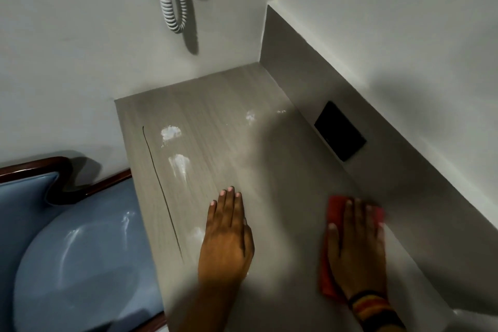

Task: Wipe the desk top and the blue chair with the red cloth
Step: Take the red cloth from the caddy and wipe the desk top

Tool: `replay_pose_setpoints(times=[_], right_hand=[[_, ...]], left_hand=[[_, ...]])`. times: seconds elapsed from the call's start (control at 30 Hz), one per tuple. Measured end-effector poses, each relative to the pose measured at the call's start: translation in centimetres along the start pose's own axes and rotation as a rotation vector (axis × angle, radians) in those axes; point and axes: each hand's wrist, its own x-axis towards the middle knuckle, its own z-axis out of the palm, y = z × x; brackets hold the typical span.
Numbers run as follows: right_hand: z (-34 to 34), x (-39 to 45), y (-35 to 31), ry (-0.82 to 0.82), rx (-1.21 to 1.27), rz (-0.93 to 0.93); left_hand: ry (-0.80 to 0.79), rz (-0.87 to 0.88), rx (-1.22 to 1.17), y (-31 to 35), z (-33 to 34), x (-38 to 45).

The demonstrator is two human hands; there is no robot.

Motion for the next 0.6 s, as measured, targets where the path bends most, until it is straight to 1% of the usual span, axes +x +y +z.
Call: replay_pose_setpoints(times=[0.13,0.27,0.37,0.4,0.43,0.5,0.57,0.6], right_hand=[[0.8,10.8,-6.3,-0.024,0.034,-0.194],[1.7,20.8,-12.8,-0.04,0.054,-0.287],[2.1,25.9,-18.1,-0.06,0.062,-0.285],[2.1,26.4,-19.7,-0.067,0.07,-0.307],[2.0,26.2,-21.2,-0.074,0.078,-0.375],[1.9,23.4,-22.9,-0.097,0.054,-0.609],[1.5,18.3,-21.8,-0.169,0.022,-0.822],[1.1,16.2,-20.0,-0.199,0.029,-0.868]], left_hand=[[0.06,0.046,-0.024,-0.3,0.5,0.2],[0.085,0.033,0.055,-0.3,1.0,0.5],[0.082,0.021,0.108,-0.3,1.1,0.7],[0.079,0.021,0.126,-0.2,1.0,0.8],[0.074,0.017,0.139,-0.2,0.9,0.8],[0.056,0.002,0.138,-0.1,0.7,0.8],[0.037,0.003,0.148,-0.2,0.5,0.7],[0.03,0.006,0.157,-0.2,0.5,0.7]])
